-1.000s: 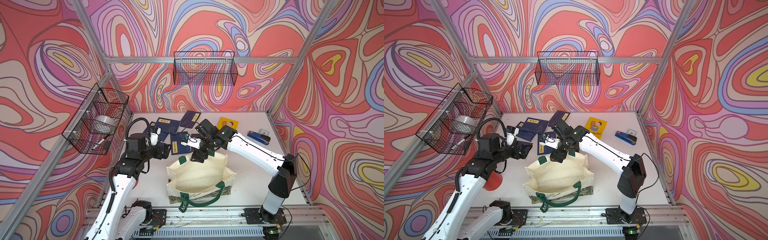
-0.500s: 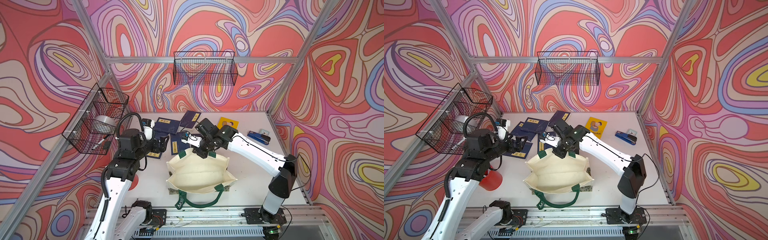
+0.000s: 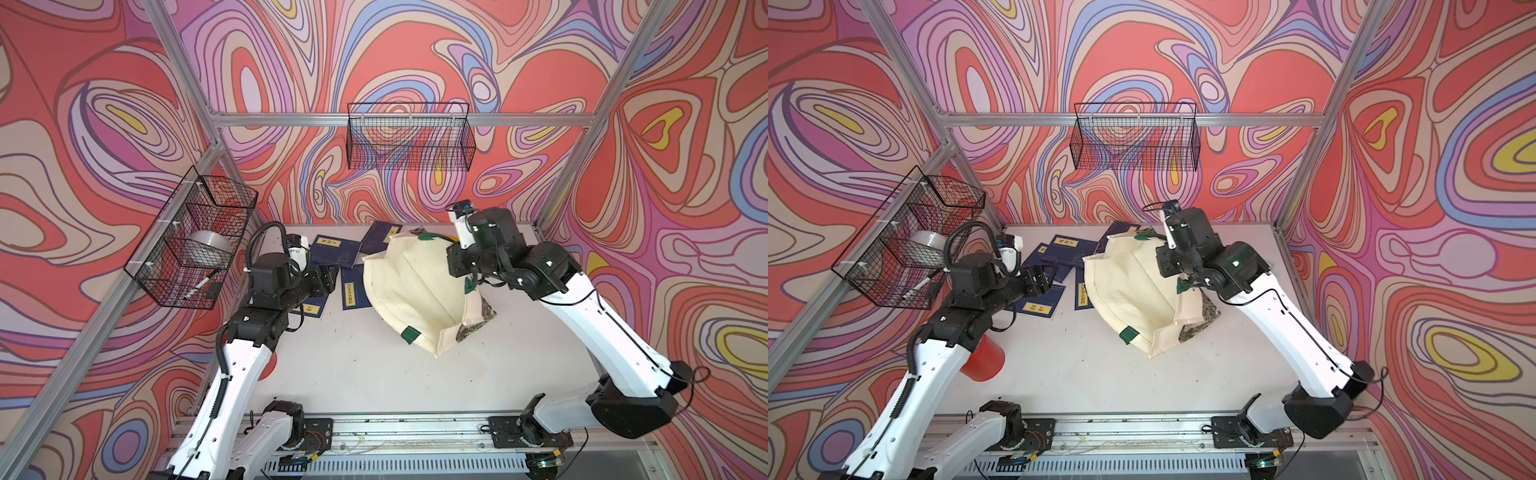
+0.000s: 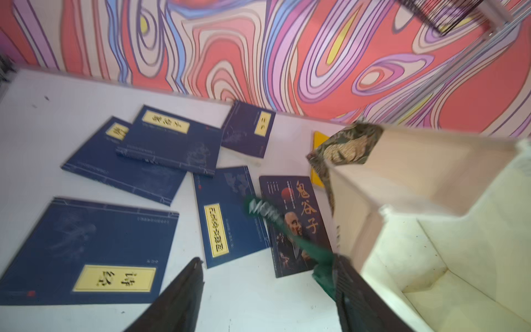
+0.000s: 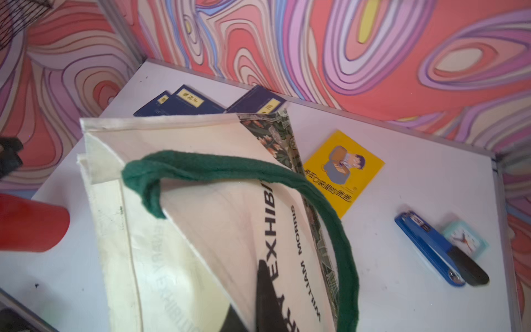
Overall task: Put the books into the canvas bag
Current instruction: Pick up the canvas bag from the center of the board, then place the canvas bag at the center of the board.
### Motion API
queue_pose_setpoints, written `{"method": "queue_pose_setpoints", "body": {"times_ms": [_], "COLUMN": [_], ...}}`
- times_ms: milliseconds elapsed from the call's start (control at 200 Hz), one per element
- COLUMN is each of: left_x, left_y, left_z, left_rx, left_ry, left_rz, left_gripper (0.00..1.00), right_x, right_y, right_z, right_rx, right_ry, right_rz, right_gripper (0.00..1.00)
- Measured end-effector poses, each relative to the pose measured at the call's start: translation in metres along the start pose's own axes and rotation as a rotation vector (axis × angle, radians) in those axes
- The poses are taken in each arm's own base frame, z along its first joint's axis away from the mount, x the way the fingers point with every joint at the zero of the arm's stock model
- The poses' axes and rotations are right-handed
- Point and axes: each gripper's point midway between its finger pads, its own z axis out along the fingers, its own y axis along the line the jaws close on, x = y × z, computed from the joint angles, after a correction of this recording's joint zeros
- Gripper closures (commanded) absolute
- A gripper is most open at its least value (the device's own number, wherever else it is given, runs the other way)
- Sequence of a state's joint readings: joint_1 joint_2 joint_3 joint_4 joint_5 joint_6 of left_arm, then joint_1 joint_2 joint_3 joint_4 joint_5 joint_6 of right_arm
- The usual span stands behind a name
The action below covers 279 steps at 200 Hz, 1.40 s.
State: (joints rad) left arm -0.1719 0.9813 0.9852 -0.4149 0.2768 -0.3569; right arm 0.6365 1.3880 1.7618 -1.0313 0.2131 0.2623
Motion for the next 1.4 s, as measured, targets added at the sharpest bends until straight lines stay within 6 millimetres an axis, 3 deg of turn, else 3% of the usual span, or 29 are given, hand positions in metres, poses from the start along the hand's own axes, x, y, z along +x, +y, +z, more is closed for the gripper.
{"method": "queue_pose_setpoints", "body": {"times_ms": [90,230,401,491,571,656,801,946,1052,1197,1397], "left_x": [0.038,0.099,0.166,0.188,0.187,0.166,0.122,0.1,0.1,0.119,0.126], "left_y": [-0.009,-0.035,-0.082,-0.098,-0.109,-0.125,-0.155,-0.172,-0.178,-0.182,-0.209], "left_z": [0.025,0.056,0.097,0.117,0.131,0.136,0.135,0.135,0.146,0.171,0.197], "left_rx": [0.02,0.076,0.157,0.175,0.187,0.218,0.298,0.343,0.359,0.357,0.399], "left_ry": [0.11,0.257,0.407,0.476,0.485,0.439,0.329,0.28,0.276,0.332,0.363], "left_rz": [0.002,0.013,0.037,0.019,-0.003,-0.01,-0.002,-0.002,-0.003,-0.005,0.002], "left_gripper": [0.31,0.35,0.35,0.36,0.36,0.36,0.36,0.36,0.37,0.37,0.37], "right_x": [0.005,0.024,0.067,0.084,0.084,0.082,0.094,0.125,0.133,0.136,0.134], "right_y": [-0.028,-0.045,-0.044,-0.035,-0.032,-0.037,-0.077,-0.111,-0.121,-0.136,-0.155], "right_z": [-0.01,-0.005,0.033,0.047,0.049,0.049,0.057,0.067,0.07,0.07,0.072], "right_rx": [0.048,0.074,0.021,-0.022,-0.051,-0.065,-0.045,0.006,0.023,0.047,0.101], "right_ry": [-0.009,0.028,0.145,0.201,0.208,0.211,0.238,0.293,0.306,0.3,0.31], "right_rz": [0.11,0.232,0.395,0.458,0.496,0.533,0.66,0.758,0.768,0.775,0.75], "right_gripper": [1.0,1.0,1.0,1.0,1.0,1.0,1.0,1.0,1.0,1.0,1.0]}}
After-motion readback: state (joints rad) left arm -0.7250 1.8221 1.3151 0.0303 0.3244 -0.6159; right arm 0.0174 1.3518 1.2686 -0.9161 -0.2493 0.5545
